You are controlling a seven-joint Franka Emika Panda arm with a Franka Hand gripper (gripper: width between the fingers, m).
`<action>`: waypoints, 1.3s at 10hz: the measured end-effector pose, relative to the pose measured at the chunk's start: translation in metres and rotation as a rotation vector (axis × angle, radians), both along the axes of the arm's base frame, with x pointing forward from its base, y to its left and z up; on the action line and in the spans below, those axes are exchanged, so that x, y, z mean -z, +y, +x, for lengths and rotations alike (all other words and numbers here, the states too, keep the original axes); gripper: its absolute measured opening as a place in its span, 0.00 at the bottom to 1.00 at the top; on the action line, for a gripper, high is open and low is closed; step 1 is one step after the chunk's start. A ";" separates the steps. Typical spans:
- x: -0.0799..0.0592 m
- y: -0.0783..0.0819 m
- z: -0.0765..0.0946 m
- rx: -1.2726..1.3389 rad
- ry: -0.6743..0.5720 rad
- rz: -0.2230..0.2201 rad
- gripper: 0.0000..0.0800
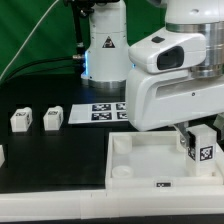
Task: Assemble one leg
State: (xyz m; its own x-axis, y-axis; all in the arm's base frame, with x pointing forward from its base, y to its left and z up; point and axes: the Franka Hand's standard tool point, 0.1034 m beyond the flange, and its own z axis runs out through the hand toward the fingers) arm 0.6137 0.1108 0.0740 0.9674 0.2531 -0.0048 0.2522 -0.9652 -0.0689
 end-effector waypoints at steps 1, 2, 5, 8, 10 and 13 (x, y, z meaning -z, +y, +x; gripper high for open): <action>0.000 0.000 0.000 0.000 0.000 0.000 0.36; 0.000 0.001 0.000 0.044 0.003 0.002 0.36; 0.000 0.002 0.000 0.330 0.023 0.001 0.37; 0.001 -0.002 -0.004 0.696 0.035 -0.016 0.37; 0.000 -0.014 -0.006 0.865 0.035 -0.043 0.37; -0.001 -0.027 -0.008 1.061 0.030 -0.079 0.38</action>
Offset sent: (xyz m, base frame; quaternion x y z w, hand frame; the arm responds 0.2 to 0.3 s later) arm 0.0000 0.0000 0.0000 0.0000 0.0000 0.1790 0.9838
